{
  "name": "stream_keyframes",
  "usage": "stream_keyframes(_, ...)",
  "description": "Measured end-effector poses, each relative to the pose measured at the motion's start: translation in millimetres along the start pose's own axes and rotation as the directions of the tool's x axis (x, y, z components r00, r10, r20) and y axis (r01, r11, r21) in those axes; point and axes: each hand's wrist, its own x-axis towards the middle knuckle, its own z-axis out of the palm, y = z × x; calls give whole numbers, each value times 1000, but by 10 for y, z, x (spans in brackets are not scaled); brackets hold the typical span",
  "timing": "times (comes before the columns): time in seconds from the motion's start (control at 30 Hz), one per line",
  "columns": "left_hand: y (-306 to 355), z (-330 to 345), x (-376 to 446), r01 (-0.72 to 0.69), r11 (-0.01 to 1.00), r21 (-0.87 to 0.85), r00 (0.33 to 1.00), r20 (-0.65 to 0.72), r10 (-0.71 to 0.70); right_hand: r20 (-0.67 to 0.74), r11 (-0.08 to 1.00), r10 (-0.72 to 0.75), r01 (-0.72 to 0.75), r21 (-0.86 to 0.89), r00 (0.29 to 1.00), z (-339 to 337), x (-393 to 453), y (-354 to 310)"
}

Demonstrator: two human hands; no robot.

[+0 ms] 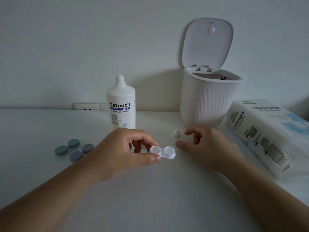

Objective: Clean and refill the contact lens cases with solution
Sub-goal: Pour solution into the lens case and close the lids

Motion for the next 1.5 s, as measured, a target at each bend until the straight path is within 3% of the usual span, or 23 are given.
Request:
stream_keyframes(0.13, 10, -4, -9, -6, 1000, -4, 1000, 1, 6, 32, 994, -40, 43, -99, 999, 9, -24, -14)
stream_keyframes(0.3, 8, -8, -1, 10, 1000, -6, 1000, -8, -10, 72, 994, -81, 85, -62, 994, -25, -26, -26)
stream_keyframes(0.47, 23, -6, 1, 6, 1000, -12, 1000, -7, -6, 22, 963, -148, 139, 229, 989, -36, -90, -96)
stream_keyframes(0.6, 25, -9, 9, 3, 1000, -10, 1000, -21, -3, 64, 911, -198, 160, 380, 978, -58, -130, -157)
stream_keyframes(0.83, 18, -15, 3, 16, 1000, -11, 999, -35, -16, 116, 731, -189, 61, 679, 975, -124, -155, -189)
stream_keyframes(1.03, 35, -23, 3, 24, 999, -25, 998, -53, -25, 158, 573, -240, 8, 820, 958, -130, -192, -233)
stream_keyframes(1.23, 43, -29, 2, 21, 999, -34, 997, -68, -23, 244, 590, -353, 13, 807, 903, -122, -210, -235)
stream_keyframes(1.5, 54, -24, 6, 17, 999, -49, 998, -65, -21, 208, 793, -408, 232, 563, 889, -138, -246, -260)
